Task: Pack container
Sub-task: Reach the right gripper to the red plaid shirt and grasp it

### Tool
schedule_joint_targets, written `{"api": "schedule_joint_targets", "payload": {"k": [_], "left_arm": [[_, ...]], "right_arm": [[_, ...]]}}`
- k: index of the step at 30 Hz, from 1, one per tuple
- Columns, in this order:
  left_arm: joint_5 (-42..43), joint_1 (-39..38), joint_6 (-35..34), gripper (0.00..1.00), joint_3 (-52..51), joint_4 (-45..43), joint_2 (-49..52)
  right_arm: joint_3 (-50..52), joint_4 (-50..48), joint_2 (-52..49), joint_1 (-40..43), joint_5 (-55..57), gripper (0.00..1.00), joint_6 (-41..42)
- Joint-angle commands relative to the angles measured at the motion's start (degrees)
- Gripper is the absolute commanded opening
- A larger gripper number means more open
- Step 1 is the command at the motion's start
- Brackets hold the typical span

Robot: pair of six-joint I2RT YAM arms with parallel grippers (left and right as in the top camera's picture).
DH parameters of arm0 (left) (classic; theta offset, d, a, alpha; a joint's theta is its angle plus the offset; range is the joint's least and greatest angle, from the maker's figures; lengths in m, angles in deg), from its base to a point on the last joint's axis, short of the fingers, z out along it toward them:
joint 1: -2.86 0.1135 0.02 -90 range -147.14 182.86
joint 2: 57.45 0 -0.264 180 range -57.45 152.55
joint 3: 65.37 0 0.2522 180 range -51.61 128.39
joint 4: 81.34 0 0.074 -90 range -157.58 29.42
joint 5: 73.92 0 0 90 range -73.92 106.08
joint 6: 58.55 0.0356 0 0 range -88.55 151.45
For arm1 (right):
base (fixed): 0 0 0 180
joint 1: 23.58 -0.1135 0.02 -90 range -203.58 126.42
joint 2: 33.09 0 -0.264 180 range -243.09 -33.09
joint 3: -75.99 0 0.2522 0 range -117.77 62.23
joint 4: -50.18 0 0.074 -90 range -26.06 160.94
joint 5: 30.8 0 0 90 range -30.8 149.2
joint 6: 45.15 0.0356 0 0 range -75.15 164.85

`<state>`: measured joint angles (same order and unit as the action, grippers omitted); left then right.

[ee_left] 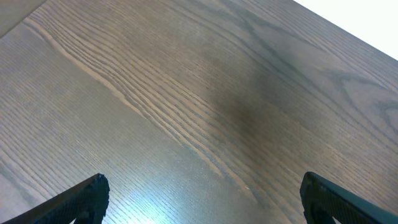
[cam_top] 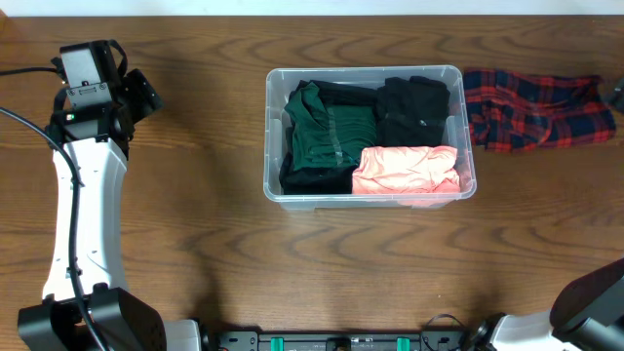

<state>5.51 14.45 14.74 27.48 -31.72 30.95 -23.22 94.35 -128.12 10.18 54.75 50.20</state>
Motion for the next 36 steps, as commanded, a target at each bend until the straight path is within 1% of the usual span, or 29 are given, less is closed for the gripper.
{"api": "schedule_joint_targets", "payload": {"k": [1, 4, 7, 8, 13, 21, 28, 36], "left_arm": [[-0.7, 0.2, 0.1, 0.98, 0.2, 0.2, -0.3], [-0.7, 0.2, 0.1, 0.98, 0.2, 0.2, -0.3], [-0.7, 0.2, 0.1, 0.98, 0.2, 0.2, -0.3], [-0.7, 0.2, 0.1, 0.98, 0.2, 0.2, -0.3], [-0.7, 0.2, 0.1, 0.98, 0.2, 0.2, -0.3], [-0.7, 0.2, 0.1, 0.98, 0.2, 0.2, -0.3], [-0.7, 0.2, 0.1, 0.98, 0.2, 0.2, -0.3], [-0.7, 0.2, 0.1, 0.98, 0.2, 0.2, -0.3]], "right_arm": [[-0.1, -1.8, -3.6, 1.5, -1.1, 0.88, 0.2], [-0.1, -5.2, -7.4, 2.2, -3.7, 0.91, -0.3], [-0.1, -8.5, -11.1, 2.3, -6.3, 0.98, -0.3], [-0.1, -9.7, -12.4, 2.3, -7.4, 0.99, -0.3], [-0.1, -14.1, -18.4, 2.2, -9.3, 0.99, -3.0], [-0.1, -15.6, -26.1, 2.2, -9.3, 0.99, -8.5], [-0.1, -16.1, -29.0, 2.1, -9.5, 0.99, -8.5], [-0.1, -18.9, -29.8, 2.2, -8.9, 0.99, -12.7]]}}
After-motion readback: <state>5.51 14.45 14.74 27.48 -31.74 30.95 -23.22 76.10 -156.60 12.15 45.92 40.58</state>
